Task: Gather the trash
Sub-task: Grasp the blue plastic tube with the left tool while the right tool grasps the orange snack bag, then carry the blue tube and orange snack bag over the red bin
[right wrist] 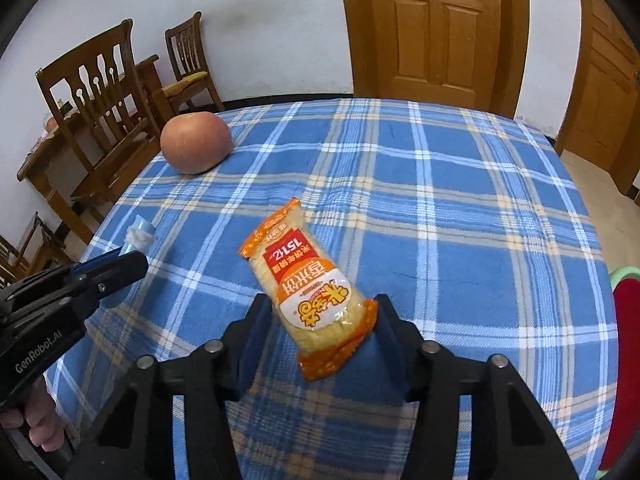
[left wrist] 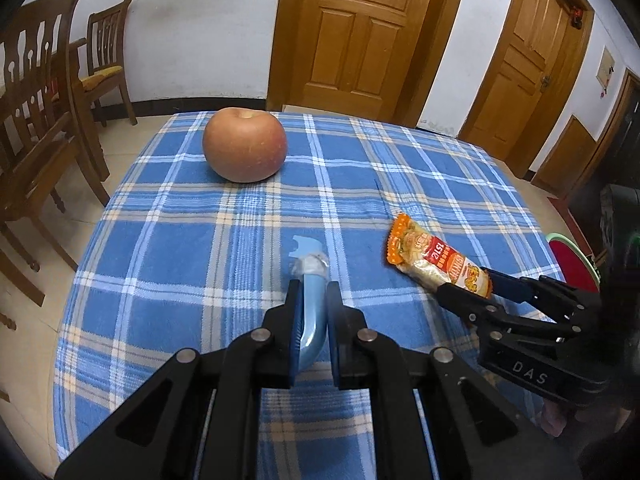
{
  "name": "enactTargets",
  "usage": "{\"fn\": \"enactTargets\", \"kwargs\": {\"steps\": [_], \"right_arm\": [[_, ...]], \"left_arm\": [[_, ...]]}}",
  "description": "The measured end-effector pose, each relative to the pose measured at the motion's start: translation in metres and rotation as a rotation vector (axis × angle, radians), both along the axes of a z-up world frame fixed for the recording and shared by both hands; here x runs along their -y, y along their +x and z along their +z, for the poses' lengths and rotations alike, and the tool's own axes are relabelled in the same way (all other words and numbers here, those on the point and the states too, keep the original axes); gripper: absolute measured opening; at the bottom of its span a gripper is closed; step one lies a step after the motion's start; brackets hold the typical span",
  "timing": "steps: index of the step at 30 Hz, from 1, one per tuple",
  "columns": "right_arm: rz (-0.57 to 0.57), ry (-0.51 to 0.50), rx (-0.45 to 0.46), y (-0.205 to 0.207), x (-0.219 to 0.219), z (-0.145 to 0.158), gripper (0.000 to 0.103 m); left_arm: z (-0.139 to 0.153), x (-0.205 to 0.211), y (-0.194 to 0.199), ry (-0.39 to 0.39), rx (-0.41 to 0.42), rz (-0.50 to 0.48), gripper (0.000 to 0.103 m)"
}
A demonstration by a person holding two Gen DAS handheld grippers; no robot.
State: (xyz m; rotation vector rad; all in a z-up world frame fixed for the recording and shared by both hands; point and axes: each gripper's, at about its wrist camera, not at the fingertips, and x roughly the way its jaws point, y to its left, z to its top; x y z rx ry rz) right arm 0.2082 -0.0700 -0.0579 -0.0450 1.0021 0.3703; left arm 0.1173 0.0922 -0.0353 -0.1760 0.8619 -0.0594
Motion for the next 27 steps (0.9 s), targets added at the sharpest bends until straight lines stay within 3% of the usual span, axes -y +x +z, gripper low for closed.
{"fn": "enactTargets", "kwargs": {"steps": [16, 27], "right_arm": [[-0.109, 0.107, 0.010, -0.041, 0.045, 0.021, 0.052], [-0.287, 0.159, 0.047, -0.077, 0.113, 0.039, 0.053]], "left_arm": [[0.013, 0.034, -0.019, -0.028, 0.018, -0.062, 0.010], [0.030, 0.082, -0.025, -0.054, 0.038, -0.166, 0.010]]}}
